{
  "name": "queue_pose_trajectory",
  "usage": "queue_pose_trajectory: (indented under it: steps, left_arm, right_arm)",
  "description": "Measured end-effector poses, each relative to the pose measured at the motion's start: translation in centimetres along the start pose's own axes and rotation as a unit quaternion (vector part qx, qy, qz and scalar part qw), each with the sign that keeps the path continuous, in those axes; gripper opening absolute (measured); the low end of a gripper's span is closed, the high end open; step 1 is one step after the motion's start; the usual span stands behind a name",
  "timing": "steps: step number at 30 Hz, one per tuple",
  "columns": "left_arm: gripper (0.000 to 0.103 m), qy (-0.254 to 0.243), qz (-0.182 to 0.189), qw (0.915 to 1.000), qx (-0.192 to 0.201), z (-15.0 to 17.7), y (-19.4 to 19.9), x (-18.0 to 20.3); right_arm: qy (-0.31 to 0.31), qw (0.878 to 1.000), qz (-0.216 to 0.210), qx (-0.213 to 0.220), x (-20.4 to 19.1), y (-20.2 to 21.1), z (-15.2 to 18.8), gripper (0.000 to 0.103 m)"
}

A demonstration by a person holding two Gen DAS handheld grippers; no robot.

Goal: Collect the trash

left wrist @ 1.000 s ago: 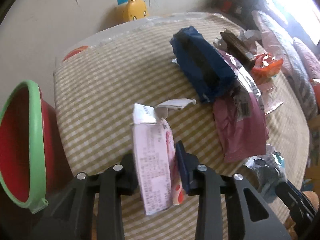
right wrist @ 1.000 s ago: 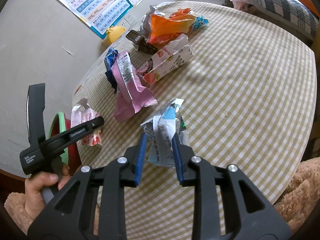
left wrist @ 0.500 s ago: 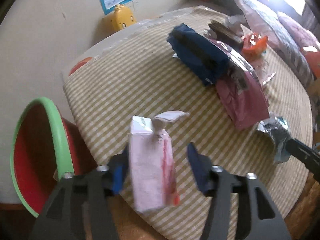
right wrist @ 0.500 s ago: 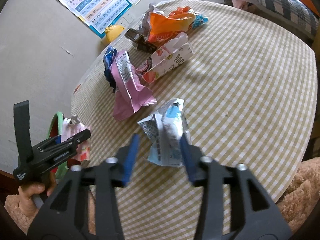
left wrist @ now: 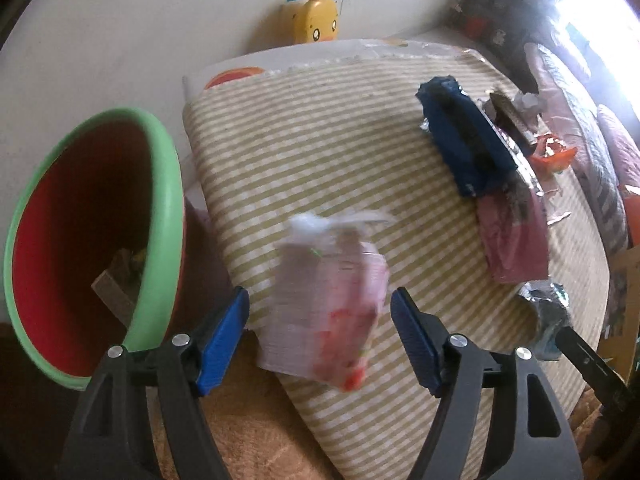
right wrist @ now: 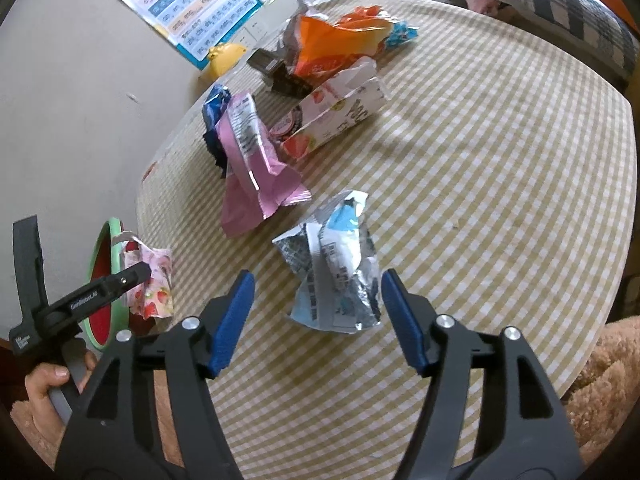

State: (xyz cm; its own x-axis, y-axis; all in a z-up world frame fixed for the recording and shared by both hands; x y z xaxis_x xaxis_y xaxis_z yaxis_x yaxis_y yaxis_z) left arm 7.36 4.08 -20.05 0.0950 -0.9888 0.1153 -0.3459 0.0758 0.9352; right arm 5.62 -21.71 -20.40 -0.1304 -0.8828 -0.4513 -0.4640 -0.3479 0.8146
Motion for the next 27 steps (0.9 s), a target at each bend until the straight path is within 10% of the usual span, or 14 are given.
queue_pose_trajectory:
  steps: [9, 17, 27]
  left_arm:
    - [0.059, -0.042, -0.032, 0.9986, -0.011, 1.0, -1.9, 1.2]
    - [0.046, -0.051, -0.021, 0.9985, 0.007, 1.2, -0.7, 1.5]
    - [0.046, -0.069, -0.006, 0.9944, 0.080, 0.0, 3.9, 3.4]
  right_arm:
    - [0.006, 1.000, 0.010, -0.002, -0.1, -0.5, -0.1, 0.061]
    - [0.017, 1.000, 0.008, -0.007, -0.6, -1.1, -0.2, 0.022]
    - [0.022, 1.000, 0.005, 0.011, -0.8, 0.0, -0.4, 0.015]
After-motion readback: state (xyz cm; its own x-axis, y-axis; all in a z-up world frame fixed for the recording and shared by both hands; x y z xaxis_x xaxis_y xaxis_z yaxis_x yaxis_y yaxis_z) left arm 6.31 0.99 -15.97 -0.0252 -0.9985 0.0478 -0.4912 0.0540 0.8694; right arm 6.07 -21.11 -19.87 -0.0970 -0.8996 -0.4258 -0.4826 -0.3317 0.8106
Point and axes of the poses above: each gripper's, at about its wrist camera, not at the fingertips, and y roughly against the way its jaws point, x to its right, z to its underside, the point moved 3 cm from there along -y, roughly the way its jaws point, and after that the axes turned 1 degree about x, right-handed, at the moved point
